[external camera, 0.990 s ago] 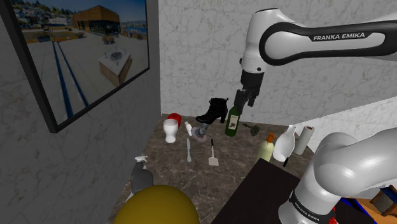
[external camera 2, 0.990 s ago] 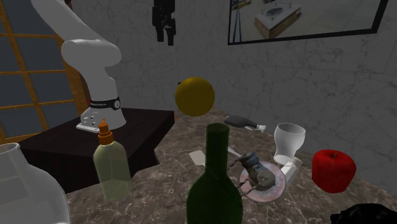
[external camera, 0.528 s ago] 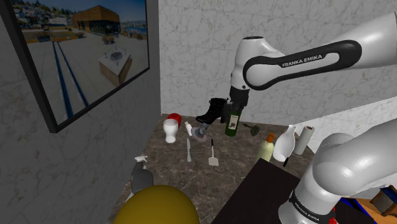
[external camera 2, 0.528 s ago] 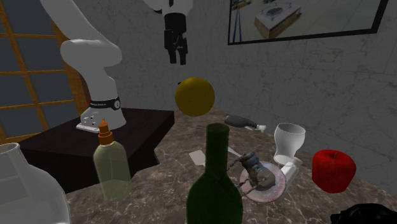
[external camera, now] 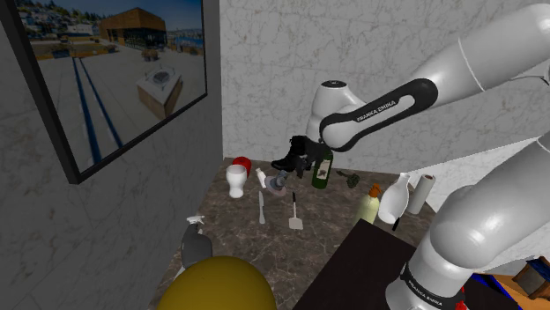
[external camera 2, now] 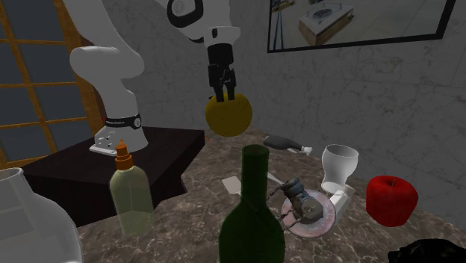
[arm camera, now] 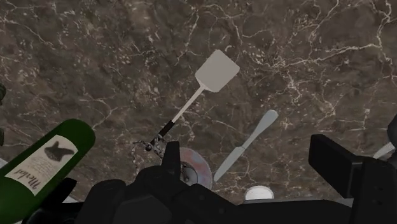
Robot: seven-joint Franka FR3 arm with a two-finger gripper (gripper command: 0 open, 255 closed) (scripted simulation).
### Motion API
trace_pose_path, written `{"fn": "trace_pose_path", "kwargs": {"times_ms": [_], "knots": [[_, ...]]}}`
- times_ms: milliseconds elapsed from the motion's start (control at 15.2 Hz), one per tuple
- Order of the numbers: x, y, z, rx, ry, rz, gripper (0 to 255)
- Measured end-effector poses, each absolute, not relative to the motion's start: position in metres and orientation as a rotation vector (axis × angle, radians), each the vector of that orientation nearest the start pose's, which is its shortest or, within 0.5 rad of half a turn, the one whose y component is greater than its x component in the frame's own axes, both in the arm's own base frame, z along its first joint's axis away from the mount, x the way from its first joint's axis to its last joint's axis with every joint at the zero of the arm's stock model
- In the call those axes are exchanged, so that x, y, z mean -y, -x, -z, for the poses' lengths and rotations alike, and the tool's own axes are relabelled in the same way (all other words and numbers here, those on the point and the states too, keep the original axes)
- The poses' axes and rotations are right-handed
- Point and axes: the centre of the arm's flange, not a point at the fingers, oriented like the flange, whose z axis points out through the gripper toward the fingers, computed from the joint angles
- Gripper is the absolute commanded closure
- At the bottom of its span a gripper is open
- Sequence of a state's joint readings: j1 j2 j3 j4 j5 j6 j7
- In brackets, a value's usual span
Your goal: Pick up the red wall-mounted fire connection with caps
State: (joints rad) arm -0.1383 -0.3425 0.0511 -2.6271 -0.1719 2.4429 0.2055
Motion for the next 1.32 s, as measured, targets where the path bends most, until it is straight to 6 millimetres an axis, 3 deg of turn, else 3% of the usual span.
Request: {"fn": "trace_pose_path", "kwargs": {"times_ms": [1320], "knots": [[0.132,-0.570,-0.202,-0.560,3.216,0.634,0]]}}
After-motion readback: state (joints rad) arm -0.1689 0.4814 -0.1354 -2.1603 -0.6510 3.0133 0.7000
